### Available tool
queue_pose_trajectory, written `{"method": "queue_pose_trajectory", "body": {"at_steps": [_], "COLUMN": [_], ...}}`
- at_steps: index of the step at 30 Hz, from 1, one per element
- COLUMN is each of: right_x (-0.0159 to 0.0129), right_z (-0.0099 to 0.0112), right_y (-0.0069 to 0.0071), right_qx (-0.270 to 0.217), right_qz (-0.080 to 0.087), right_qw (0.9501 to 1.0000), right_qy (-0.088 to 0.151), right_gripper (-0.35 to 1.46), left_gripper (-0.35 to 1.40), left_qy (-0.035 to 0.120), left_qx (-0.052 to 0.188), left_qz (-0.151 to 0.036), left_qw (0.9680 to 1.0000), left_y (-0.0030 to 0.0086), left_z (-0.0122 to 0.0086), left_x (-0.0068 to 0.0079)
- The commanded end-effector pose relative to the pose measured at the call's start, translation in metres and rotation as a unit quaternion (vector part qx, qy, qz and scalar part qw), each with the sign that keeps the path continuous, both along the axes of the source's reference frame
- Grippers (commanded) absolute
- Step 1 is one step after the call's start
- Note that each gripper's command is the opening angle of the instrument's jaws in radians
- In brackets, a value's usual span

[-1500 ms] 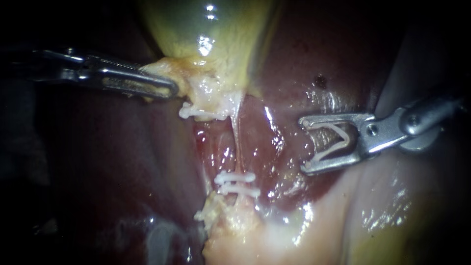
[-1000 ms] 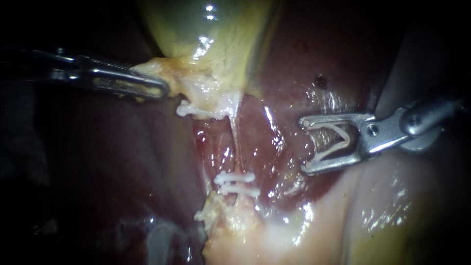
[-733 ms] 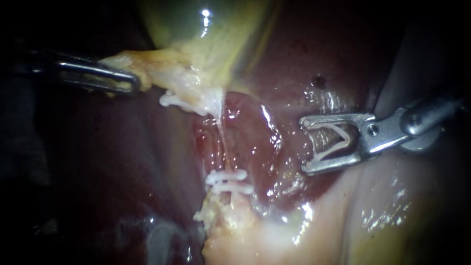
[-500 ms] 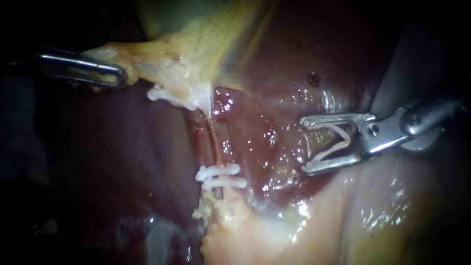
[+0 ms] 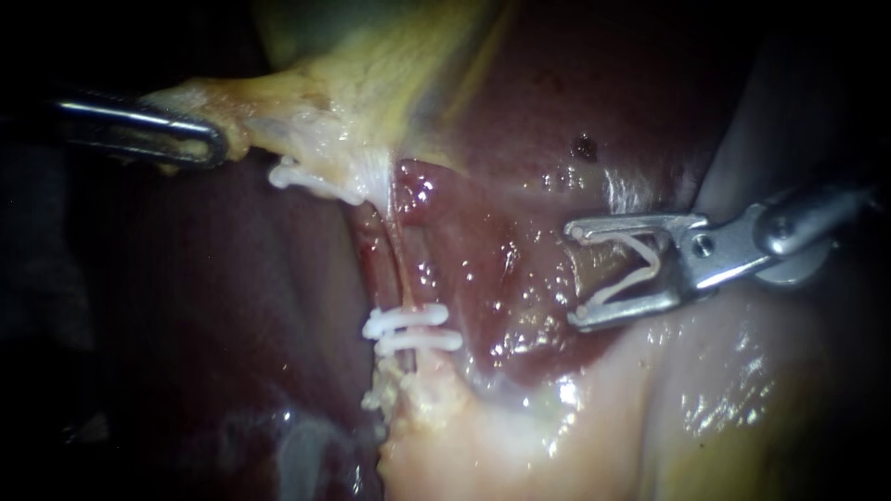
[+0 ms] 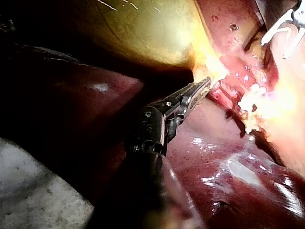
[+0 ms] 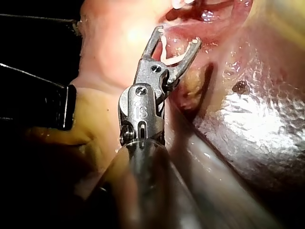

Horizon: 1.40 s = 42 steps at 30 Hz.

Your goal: Clipping third clip right tube

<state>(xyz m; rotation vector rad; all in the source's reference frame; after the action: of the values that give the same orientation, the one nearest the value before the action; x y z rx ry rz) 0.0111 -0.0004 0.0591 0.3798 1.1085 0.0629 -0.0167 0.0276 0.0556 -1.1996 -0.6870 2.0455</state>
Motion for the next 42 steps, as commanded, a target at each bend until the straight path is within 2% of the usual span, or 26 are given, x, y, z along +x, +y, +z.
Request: {"method": "queue_pose_trajectory", "body": {"at_steps": [1, 13, 30, 42], "right_x": [0.0003, 0.0057, 0.0108, 0.0141], "right_z": [0.0, 0.0014, 0.0046, 0.007], "right_y": [0.0, 0.0011, 0.0013, 0.0011], "right_qx": [0.005, 0.068, 0.128, 0.157], "right_qz": [0.003, 0.04, 0.058, 0.065], "right_qw": [1.0, 0.9967, 0.9897, 0.9854], "right_qy": [-0.002, -0.02, -0.024, -0.017], "right_gripper": [0.5, 0.5, 0.5, 0.5], "left_gripper": [-0.35, -0.35, -0.35, -0.35], "left_qy": [0.0, 0.001, 0.001, 0.002], "left_qx": [0.0, -0.001, -0.002, -0.002], "left_qz": [0.0, -0.001, -0.001, -0.001], "left_qw": [1.0, 1.0, 1.0, 1.0], "left_y": [0.0, -0.0001, -0.0002, -0.0002], "left_z": [0.0002, 0.0005, 0.0006, 0.0006], "left_x": [-0.0001, -0.0004, -0.0005, -0.0005]}}
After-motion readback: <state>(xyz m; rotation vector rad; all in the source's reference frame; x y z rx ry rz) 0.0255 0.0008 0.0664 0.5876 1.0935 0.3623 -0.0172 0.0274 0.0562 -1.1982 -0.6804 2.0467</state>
